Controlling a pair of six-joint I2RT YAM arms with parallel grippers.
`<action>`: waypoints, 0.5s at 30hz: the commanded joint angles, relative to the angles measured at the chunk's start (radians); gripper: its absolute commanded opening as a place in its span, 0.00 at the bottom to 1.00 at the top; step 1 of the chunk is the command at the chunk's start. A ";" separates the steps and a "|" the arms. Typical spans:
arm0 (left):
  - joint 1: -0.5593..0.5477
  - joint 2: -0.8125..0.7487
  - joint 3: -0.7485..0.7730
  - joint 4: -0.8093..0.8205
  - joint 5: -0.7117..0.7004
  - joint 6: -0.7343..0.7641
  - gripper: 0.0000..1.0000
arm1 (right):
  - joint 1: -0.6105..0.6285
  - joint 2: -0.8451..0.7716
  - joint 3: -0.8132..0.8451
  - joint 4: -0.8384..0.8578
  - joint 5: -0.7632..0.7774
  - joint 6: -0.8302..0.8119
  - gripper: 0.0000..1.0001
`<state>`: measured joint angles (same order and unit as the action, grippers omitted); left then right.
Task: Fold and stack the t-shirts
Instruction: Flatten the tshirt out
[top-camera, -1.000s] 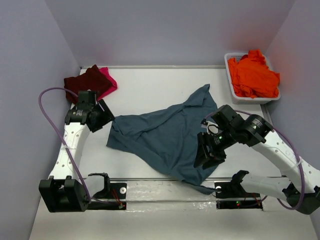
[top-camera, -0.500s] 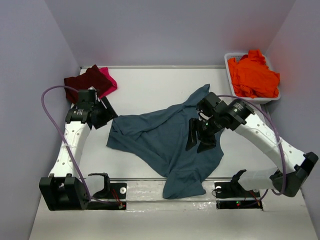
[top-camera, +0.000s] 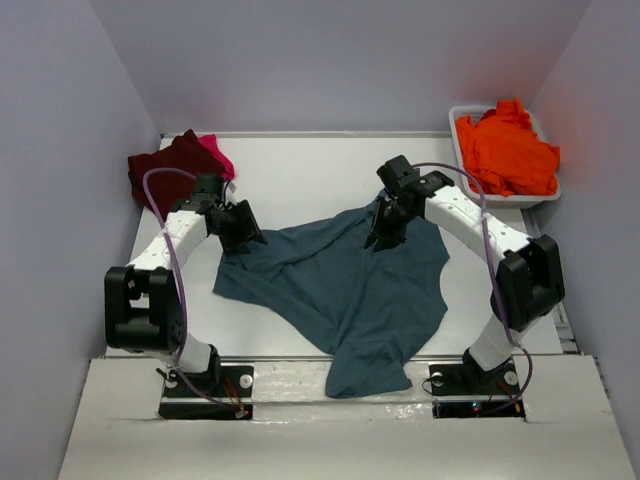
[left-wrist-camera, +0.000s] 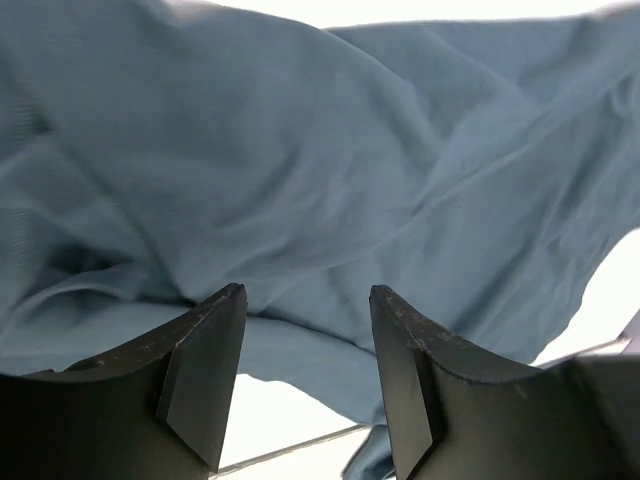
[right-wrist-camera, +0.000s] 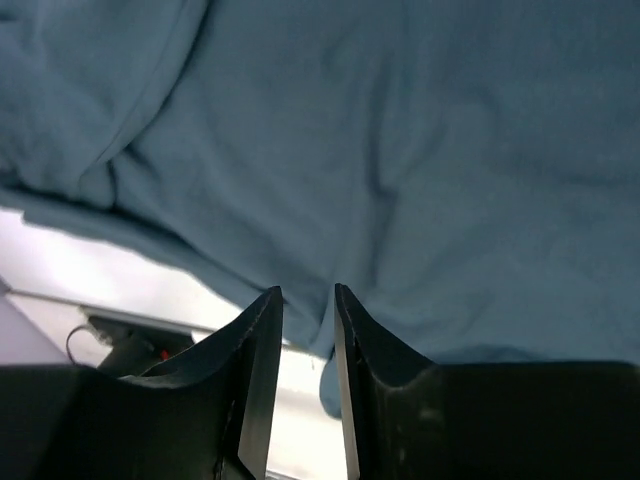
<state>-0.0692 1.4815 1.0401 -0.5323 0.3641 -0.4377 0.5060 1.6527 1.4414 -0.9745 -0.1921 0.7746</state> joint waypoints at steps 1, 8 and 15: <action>-0.076 0.029 0.015 0.034 0.058 0.017 0.63 | 0.006 0.082 0.013 0.112 0.054 -0.031 0.32; -0.208 0.086 0.035 0.009 0.009 0.030 0.62 | -0.003 0.145 -0.030 0.212 -0.013 -0.011 0.27; -0.274 0.077 -0.015 0.015 -0.053 -0.006 0.62 | -0.003 0.217 0.010 0.232 -0.081 -0.041 0.26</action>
<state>-0.3252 1.5806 1.0462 -0.5125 0.3527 -0.4286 0.5053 1.8431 1.4143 -0.7918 -0.2325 0.7563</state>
